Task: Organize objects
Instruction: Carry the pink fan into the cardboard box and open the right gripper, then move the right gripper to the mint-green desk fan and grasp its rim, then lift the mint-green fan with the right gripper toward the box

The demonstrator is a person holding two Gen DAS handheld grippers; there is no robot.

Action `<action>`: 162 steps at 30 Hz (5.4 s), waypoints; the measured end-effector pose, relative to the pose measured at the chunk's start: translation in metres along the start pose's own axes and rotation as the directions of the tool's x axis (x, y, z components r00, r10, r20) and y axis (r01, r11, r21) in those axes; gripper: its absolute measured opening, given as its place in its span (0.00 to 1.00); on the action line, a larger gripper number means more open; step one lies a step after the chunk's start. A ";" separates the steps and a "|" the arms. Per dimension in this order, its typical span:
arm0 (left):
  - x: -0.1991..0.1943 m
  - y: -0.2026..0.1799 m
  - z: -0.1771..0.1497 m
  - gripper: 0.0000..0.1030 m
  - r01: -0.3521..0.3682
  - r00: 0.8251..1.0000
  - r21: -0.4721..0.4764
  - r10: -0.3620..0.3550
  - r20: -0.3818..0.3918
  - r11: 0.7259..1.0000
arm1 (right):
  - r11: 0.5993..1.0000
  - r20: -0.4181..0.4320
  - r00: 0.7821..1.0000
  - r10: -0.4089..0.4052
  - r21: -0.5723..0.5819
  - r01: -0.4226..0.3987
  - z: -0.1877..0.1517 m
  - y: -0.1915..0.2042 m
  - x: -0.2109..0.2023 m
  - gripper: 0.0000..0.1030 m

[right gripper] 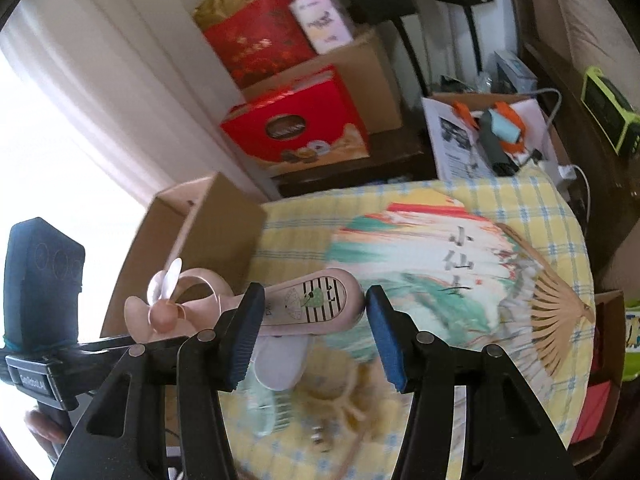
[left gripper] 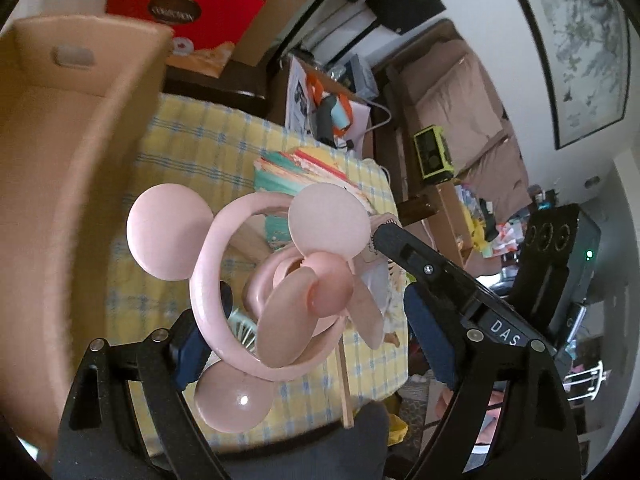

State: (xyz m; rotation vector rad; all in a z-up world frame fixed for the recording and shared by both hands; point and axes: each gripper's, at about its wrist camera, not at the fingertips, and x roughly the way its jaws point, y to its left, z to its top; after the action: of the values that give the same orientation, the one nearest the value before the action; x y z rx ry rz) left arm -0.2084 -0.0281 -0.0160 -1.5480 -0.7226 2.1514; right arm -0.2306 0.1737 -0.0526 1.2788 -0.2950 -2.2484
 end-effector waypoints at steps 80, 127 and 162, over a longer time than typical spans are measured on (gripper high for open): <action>-0.063 0.054 -0.093 0.92 -0.292 0.942 0.001 0.287 0.171 0.956 | 0.901 -0.066 0.958 -0.278 -0.364 0.237 -0.103 0.091 0.038 0.82; -0.057 0.046 -0.091 0.83 -0.321 0.926 -0.011 0.317 0.204 0.947 | 0.991 -0.198 0.976 -0.094 -0.111 0.073 -0.106 0.063 0.068 0.81; 0.065 0.063 -0.086 0.59 0.089 0.987 -0.315 -0.127 -0.103 0.945 | 0.999 -0.194 0.981 -0.010 -0.048 0.001 -0.133 0.049 0.032 0.81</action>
State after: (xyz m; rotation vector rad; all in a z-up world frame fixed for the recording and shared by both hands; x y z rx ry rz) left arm -0.1475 -0.0243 -0.1250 -1.7310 -1.1190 1.9129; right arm -0.1143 0.1246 -0.1251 1.4612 -0.1648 -2.1018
